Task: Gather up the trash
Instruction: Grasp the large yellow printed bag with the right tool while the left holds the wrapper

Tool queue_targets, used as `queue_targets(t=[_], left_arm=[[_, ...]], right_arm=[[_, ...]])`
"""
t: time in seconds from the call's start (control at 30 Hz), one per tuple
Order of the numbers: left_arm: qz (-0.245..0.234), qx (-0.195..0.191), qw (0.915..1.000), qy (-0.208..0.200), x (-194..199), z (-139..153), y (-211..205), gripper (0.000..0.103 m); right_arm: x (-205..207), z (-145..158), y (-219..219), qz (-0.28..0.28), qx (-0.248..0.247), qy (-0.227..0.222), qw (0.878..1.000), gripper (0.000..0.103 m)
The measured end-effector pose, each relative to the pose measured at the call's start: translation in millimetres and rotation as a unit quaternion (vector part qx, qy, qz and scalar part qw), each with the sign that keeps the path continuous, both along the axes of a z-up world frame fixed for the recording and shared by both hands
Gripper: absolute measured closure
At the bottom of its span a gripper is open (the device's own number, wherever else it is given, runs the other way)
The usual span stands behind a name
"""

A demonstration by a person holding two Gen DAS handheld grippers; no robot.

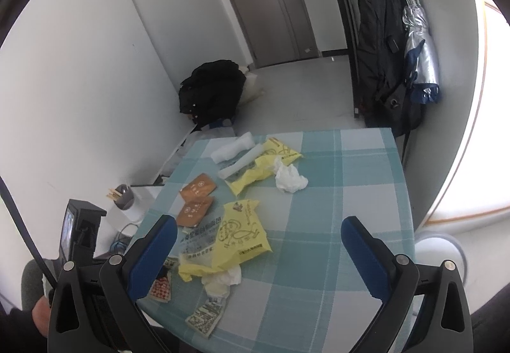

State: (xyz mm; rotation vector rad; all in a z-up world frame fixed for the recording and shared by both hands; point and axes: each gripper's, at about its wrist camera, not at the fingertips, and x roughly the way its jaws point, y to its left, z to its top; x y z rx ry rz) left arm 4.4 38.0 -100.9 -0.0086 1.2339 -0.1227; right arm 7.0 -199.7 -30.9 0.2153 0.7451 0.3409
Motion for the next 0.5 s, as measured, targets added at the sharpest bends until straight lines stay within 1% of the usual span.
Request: queue_targets(t=[0.17, 0.23, 0.3, 0.5], left_arm=[[0.018, -0.031, 0.9993, -0.002, -0.7, 8.3, 14.6, 0.099], [0.027, -0.052, 0.9982, -0.009, -0.8, 14.4, 20.7, 0.099], [0.036, -0.074, 0.9964, -0.019, -0.1, 21.3, 24.8, 0.099], [0.053, -0.118, 0.9907, -0.042, 1.9, 36.5, 36.4, 0.099]], right_arm=[[-0.3, -1.7, 1.0, -0.003, -0.008, 0.002, 1.000, 0.000], [-1.1, -2.6, 2.9, -0.003, -0.016, 0.004, 1.000, 0.000], [-1.0, -4.5, 6.2, 0.001, -0.024, 0.008, 1.000, 0.000], [4.8, -14.8, 19.0, 0.022, -0.046, 0.031, 0.998, 0.000]])
